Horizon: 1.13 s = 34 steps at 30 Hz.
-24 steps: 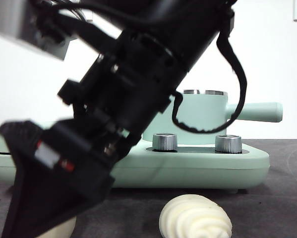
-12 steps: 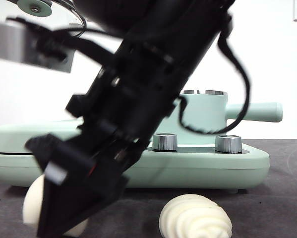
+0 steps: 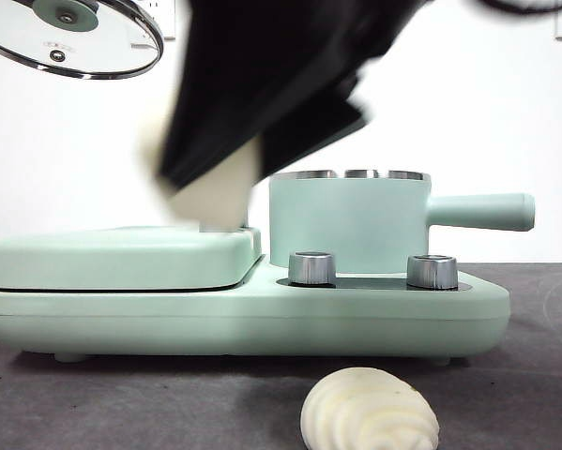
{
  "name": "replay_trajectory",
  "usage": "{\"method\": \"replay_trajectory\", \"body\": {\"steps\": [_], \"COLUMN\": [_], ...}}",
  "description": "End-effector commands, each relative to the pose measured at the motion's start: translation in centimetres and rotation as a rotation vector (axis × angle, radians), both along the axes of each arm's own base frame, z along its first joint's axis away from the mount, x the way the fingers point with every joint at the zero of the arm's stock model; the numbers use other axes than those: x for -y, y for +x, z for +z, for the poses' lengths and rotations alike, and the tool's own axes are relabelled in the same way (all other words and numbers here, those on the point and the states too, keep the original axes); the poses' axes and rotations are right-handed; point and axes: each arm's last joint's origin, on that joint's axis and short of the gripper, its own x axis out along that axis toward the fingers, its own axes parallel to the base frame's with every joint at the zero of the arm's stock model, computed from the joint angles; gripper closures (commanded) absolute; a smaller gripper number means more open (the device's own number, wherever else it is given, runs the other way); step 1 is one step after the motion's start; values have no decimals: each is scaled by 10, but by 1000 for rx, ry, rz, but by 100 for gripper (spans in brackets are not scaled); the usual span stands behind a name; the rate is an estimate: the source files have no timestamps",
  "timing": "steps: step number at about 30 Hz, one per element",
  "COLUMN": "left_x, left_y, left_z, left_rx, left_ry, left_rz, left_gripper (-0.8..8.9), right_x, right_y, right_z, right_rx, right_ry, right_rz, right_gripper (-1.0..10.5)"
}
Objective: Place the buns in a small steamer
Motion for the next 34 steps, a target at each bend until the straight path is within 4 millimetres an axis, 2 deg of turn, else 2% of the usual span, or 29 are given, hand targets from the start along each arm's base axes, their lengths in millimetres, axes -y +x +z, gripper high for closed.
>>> {"method": "replay_trajectory", "body": {"steps": [1, 4, 9, 14, 17, 21, 24, 30, 34], "left_x": [0, 0, 0, 0, 0, 0, 0, 0, 0], "left_y": [0, 0, 0, 0, 0, 0, 0, 0, 0], "left_z": [8, 8, 8, 8, 8, 8, 8, 8, 8], "left_rx": [39, 39, 39, 39, 39, 38, 38, 38, 39], "left_ry": [-19, -19, -19, -19, -19, -20, -20, -19, -20], "left_rz": [-2, -2, -2, -2, -2, -2, -2, -2, -2], "left_gripper": [802, 802, 802, 802, 802, 802, 802, 802, 802], "right_x": [12, 30, 54, 66, 68, 63, 56, 41, 34], "right_y": [2, 10, 34, 65, 88, 122, 148, 189, 207], "right_z": [23, 46, 85, 113, 121, 121, 113, 87, 65], "right_rx": [-70, -119, -134, -87, -50, -29, -30, -57, -74], "right_ry": [41, 34, 33, 94, 93, 61, 28, -18, -53], "right_rz": [-118, -229, -377, -489, -522, -540, -546, -561, -561], "right_gripper": [696, 696, 696, 696, 696, 696, 696, 695, 695]}}
